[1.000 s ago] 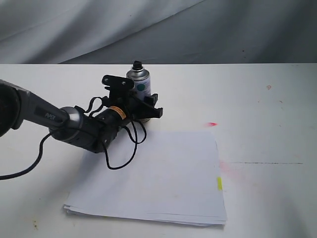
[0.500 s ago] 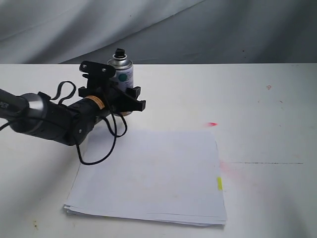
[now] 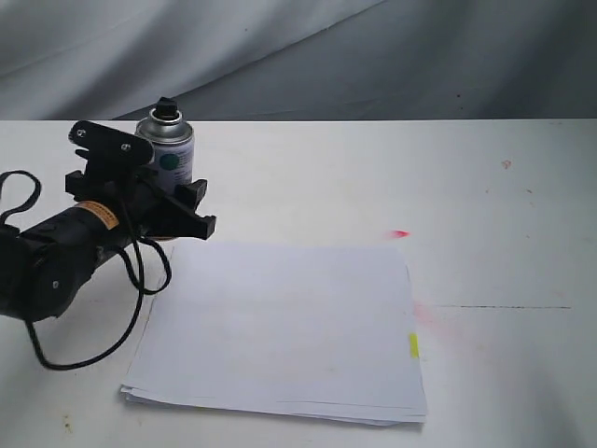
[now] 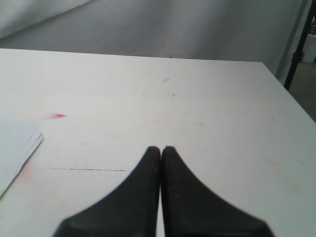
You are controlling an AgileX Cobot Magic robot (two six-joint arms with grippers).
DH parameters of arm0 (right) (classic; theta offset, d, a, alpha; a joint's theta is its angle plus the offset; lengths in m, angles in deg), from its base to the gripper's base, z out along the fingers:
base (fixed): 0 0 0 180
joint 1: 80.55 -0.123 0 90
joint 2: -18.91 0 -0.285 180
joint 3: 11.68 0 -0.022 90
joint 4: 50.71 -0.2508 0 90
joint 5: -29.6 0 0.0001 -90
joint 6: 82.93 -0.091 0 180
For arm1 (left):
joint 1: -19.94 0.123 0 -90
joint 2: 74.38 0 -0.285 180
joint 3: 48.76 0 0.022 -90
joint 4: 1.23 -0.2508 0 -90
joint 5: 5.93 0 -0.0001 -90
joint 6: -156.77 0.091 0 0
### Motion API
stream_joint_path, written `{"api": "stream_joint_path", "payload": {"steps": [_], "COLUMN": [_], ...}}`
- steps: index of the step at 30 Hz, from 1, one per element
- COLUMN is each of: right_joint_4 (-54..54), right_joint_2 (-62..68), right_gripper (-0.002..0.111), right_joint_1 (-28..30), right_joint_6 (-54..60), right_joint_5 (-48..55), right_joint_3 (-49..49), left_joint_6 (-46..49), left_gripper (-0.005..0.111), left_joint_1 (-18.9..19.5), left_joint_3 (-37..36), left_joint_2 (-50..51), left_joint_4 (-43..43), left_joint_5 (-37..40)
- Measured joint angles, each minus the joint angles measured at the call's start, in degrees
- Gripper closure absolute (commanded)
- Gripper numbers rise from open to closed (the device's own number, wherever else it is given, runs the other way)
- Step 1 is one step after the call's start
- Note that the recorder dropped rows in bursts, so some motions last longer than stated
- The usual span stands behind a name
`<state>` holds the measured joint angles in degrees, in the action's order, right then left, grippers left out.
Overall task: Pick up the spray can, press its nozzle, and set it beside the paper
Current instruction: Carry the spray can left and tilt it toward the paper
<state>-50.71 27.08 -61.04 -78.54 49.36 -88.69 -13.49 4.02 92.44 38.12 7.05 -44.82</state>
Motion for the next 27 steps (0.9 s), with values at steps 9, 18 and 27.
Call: {"api": "stream_joint_path", "payload": {"steps": [9, 18, 27], "right_joint_4": [0.00, 0.00, 0.00], "right_joint_2": [0.00, 0.00, 0.00], "right_gripper": [0.108, 0.108, 0.108], "right_joint_1": [0.00, 0.00, 0.00], "right_joint_6": [0.00, 0.00, 0.00], "right_joint_5": [0.00, 0.00, 0.00], "right_joint_3": [0.00, 0.00, 0.00], "left_joint_6": [2.01, 5.30, 3.51], "left_gripper": [0.107, 0.107, 0.107], "left_joint_1": [-3.04, -5.41, -5.87], "left_joint_3": [-7.71, -7.71, -7.71], "left_joint_2": [-5.43, -6.44, -6.44], "left_joint_4": [4.80, 4.93, 5.99], "left_joint_5": [-0.37, 0.66, 1.54]}}
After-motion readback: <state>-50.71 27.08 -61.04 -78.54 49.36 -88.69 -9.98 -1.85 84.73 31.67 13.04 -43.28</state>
